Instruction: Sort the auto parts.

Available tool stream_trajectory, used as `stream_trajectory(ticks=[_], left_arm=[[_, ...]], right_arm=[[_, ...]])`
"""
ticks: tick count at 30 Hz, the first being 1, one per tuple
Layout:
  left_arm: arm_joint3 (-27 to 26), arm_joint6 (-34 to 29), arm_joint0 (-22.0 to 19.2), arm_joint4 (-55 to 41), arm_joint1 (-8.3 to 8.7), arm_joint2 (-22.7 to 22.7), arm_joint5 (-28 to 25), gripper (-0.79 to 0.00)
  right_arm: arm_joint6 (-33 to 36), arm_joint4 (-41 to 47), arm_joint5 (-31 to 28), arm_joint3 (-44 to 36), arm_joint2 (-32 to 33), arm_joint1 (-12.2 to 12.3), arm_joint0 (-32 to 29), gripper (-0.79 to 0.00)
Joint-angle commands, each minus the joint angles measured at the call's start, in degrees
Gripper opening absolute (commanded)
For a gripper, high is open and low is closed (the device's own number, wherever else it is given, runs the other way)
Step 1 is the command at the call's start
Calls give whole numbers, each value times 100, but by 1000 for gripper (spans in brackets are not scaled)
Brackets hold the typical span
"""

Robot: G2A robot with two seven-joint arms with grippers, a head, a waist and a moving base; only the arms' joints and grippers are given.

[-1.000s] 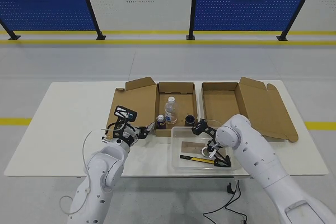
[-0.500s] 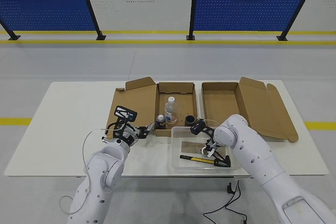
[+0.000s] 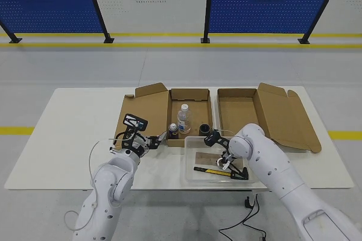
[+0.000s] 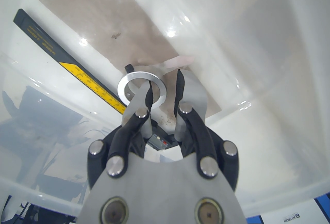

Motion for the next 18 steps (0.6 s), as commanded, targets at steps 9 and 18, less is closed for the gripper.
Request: stream_trajectory(ticks=[9,18], left_arm=[[0,0,0,0,0,0,0,0],[0,0,0,0,0,0,0,0]], right_arm=[[-108,-94,-26,73,-30,-9,9,-785],[-320,-134,-245,-349,245,97,-57,-785]])
